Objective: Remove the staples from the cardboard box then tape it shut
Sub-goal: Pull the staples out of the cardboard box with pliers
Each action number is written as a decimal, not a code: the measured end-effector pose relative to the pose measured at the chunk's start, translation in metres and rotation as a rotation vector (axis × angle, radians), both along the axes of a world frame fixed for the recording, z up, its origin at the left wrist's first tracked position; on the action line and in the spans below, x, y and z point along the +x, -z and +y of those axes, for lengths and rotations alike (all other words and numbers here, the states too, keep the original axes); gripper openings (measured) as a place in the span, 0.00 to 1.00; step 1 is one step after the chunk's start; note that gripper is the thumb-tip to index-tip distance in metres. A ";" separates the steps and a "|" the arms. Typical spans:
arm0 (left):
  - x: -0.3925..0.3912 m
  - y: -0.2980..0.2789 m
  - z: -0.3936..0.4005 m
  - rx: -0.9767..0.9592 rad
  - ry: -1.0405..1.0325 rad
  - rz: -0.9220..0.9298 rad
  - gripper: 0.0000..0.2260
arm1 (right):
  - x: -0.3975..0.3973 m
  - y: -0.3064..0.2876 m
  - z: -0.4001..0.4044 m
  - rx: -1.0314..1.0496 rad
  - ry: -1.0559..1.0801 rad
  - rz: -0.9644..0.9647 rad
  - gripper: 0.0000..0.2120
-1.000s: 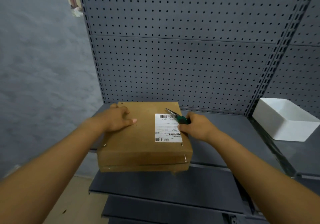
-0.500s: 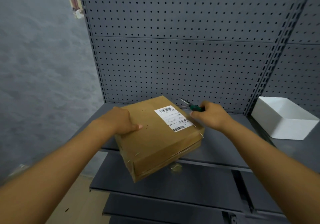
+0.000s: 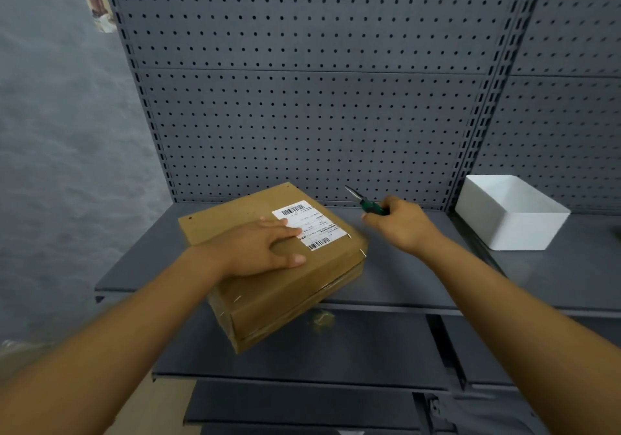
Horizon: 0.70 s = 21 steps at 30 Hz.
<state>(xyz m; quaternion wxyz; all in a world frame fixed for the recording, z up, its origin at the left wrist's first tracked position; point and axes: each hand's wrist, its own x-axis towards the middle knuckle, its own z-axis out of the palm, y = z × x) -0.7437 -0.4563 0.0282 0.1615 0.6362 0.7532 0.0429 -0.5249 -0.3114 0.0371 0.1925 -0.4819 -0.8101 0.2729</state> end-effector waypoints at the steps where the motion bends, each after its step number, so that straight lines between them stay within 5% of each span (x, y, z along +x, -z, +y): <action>1: 0.001 0.000 0.000 -0.004 -0.005 0.017 0.33 | 0.002 0.002 0.000 -0.009 0.007 0.010 0.16; 12: 0.006 -0.001 -0.001 -0.053 -0.035 0.140 0.32 | 0.000 0.013 -0.017 -0.341 0.027 0.075 0.17; 18: 0.008 0.001 -0.001 0.016 -0.030 0.211 0.29 | -0.003 0.017 -0.017 -0.293 0.019 0.109 0.19; 21: -0.011 0.000 0.007 0.154 -0.075 0.095 0.26 | -0.006 0.018 -0.015 -0.303 0.022 0.132 0.19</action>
